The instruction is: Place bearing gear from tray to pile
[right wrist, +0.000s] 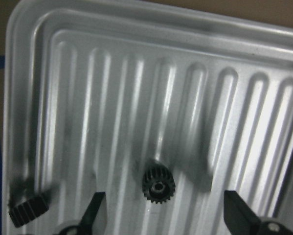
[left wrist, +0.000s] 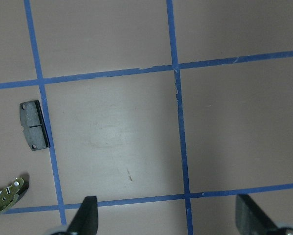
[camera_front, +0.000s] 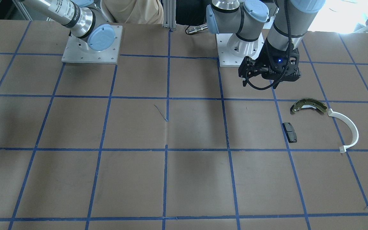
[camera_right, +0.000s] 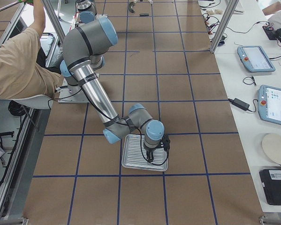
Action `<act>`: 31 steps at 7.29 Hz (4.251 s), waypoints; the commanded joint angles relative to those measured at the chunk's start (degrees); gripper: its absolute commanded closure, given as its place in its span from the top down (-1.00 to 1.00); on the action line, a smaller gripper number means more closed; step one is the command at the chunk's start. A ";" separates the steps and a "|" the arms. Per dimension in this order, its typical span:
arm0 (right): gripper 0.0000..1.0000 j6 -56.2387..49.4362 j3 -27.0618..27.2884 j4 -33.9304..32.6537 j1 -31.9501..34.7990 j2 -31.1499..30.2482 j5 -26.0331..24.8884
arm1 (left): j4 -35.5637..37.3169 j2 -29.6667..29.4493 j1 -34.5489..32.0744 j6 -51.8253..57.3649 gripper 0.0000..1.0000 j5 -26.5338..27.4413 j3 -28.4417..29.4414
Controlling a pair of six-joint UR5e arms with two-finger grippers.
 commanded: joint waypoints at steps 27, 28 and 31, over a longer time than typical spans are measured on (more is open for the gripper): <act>0.74 80.61 8.40 2.78 80.80 -9.55 8.27 | 2.84 -0.35 -0.20 -0.11 1.00 2.13 -3.23; 1.00 79.40 10.33 -5.36 80.19 -9.64 8.00 | 3.10 -0.52 -0.20 -0.02 1.00 2.05 -3.31; 1.00 64.54 10.70 -7.20 75.37 -12.87 2.32 | 3.71 -2.19 -0.82 -1.77 1.00 1.70 -3.32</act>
